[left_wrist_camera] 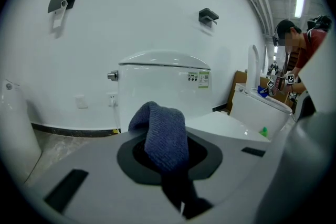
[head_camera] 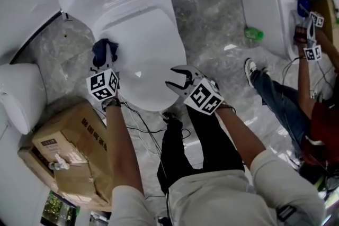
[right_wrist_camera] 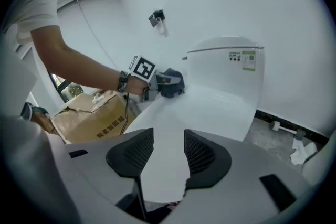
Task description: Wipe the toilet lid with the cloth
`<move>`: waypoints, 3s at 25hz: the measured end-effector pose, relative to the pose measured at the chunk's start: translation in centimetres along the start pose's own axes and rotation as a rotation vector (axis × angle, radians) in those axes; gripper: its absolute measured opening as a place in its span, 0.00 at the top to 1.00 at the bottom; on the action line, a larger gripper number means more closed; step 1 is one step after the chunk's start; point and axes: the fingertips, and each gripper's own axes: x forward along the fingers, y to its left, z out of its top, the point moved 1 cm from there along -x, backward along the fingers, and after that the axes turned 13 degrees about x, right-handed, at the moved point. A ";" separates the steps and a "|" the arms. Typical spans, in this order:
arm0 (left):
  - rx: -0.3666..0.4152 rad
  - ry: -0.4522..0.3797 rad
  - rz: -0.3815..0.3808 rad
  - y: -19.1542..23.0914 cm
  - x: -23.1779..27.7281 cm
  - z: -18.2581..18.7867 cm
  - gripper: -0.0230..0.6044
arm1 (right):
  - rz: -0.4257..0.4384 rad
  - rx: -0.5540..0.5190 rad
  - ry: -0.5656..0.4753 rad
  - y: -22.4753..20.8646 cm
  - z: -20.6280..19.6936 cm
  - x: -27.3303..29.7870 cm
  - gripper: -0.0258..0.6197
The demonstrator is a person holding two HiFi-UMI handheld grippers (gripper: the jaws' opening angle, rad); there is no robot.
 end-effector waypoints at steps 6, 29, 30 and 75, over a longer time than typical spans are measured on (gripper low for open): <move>-0.021 0.030 0.010 0.8 1.9 -1.0 0.88 | -0.097 0.024 -0.129 -3.1 4.8 -1.6 0.83; 0.119 0.093 -0.131 -12.6 9.9 4.7 0.88 | -0.309 0.111 -0.309 -9.6 7.5 -11.2 0.88; 0.134 0.095 -0.145 -13.6 10.2 4.9 0.88 | -0.318 0.113 -0.311 -9.8 7.4 -11.7 0.88; -0.008 0.108 -0.010 -5.2 -7.3 -9.4 0.87 | -0.291 0.023 -0.325 2.2 3.7 -7.4 0.88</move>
